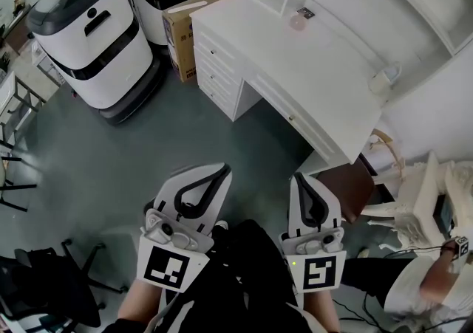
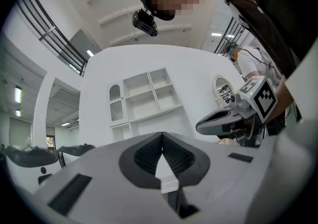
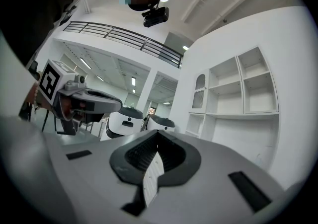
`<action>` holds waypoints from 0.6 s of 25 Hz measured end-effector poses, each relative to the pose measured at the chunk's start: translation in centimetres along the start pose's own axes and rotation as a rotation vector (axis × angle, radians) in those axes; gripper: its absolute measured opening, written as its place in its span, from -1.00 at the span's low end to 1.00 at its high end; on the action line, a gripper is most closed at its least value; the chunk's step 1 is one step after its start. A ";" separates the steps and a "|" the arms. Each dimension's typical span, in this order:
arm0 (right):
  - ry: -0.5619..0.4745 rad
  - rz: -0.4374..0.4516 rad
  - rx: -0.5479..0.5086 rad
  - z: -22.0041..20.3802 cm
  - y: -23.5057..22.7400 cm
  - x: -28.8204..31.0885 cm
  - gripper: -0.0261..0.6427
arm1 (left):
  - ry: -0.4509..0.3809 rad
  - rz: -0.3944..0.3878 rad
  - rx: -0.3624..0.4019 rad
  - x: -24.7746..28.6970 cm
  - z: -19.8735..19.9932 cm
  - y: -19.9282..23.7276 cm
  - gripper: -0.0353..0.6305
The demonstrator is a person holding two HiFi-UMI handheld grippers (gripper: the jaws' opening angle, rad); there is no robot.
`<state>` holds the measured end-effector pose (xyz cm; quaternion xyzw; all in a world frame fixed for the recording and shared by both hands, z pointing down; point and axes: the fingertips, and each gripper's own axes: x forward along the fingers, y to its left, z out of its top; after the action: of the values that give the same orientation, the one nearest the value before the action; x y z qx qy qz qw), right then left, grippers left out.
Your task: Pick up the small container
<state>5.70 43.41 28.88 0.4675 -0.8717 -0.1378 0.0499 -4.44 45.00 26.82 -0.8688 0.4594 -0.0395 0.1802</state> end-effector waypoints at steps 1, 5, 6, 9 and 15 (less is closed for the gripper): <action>-0.003 0.003 0.002 0.1 0.2 0.0 -0.92 | 0.000 0.001 -0.003 -0.2 -0.1 0.0 -0.90; -0.014 0.023 0.008 0.3 1.0 0.0 -0.92 | 0.002 0.002 -0.012 -0.6 -0.2 -0.1 -0.89; -0.018 0.024 0.008 0.4 1.1 0.0 -0.92 | 0.001 0.000 -0.009 -0.6 -0.2 -0.2 -0.90; -0.019 0.021 0.015 0.3 1.1 0.2 -0.92 | 0.002 -0.005 -0.006 -0.4 -0.3 -0.2 -0.89; -0.006 0.026 0.011 -0.3 0.5 0.8 -0.92 | 0.001 -0.012 0.012 0.4 -0.3 -0.1 -0.89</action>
<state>4.98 42.96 29.28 0.4559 -0.8787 -0.1337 0.0466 -4.20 44.65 27.13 -0.8703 0.4542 -0.0438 0.1851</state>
